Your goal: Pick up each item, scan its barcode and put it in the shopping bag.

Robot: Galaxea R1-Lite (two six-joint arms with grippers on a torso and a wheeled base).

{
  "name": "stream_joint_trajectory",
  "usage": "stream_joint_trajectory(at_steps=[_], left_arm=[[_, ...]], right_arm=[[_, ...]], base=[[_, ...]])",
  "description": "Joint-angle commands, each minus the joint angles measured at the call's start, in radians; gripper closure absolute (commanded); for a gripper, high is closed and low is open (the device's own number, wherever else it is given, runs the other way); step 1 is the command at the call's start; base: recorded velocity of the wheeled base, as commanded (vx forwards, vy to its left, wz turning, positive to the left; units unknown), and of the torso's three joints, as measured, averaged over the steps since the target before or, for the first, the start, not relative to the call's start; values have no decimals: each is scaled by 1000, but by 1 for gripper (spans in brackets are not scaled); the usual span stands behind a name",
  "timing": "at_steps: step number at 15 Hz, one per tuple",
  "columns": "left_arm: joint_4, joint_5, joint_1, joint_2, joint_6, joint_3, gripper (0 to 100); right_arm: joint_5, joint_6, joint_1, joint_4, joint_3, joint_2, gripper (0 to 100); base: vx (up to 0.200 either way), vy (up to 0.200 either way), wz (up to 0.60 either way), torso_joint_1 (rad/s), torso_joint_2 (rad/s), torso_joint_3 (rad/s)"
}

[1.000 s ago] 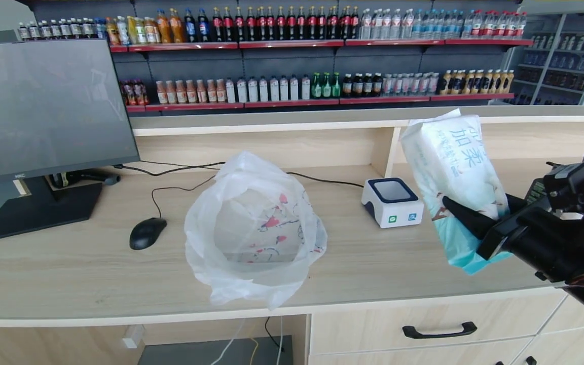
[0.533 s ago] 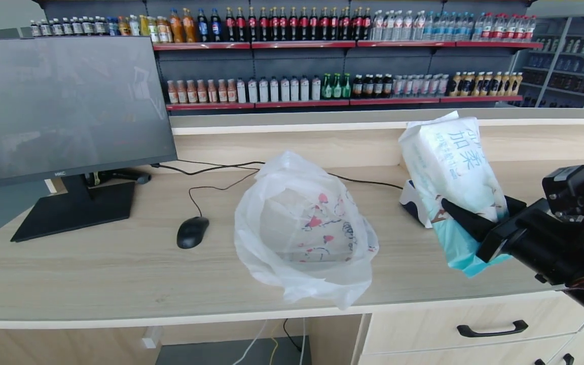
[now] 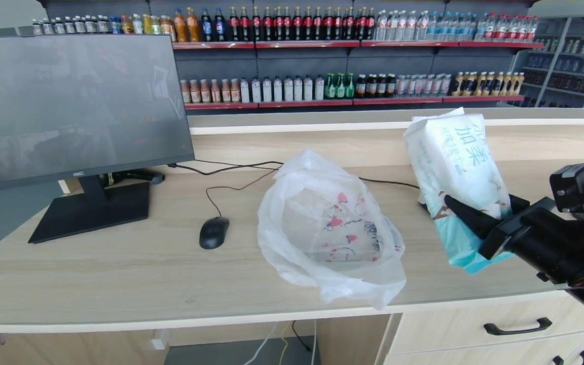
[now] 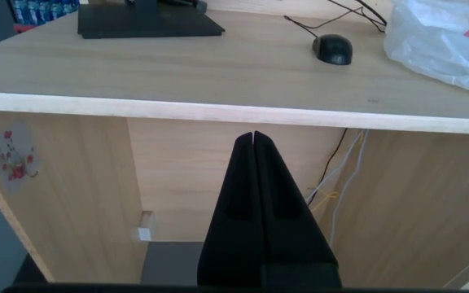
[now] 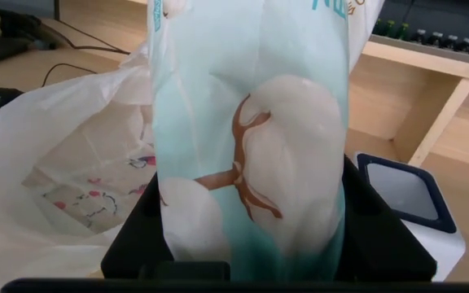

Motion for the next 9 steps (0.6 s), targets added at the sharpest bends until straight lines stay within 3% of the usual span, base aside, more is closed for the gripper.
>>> stream_joint_trajectory(at_steps=[1, 7, 9], left_arm=[[0, 0, 0, 0, -1, 0, 100], [0, 0, 0, 0, -1, 0, 100], [0, 0, 0, 0, -1, 0, 100]], right_arm=[[1, 2, 1, -1, -2, 2, 100], [1, 1, 3, -2, -11, 4, 100], [1, -6, 6, 7, -71, 4, 100]], base=[[0, 0, 0, 0, 0, 0], [0, 0, 600, 4, 4, 2], [0, 0, 0, 0, 0, 0]])
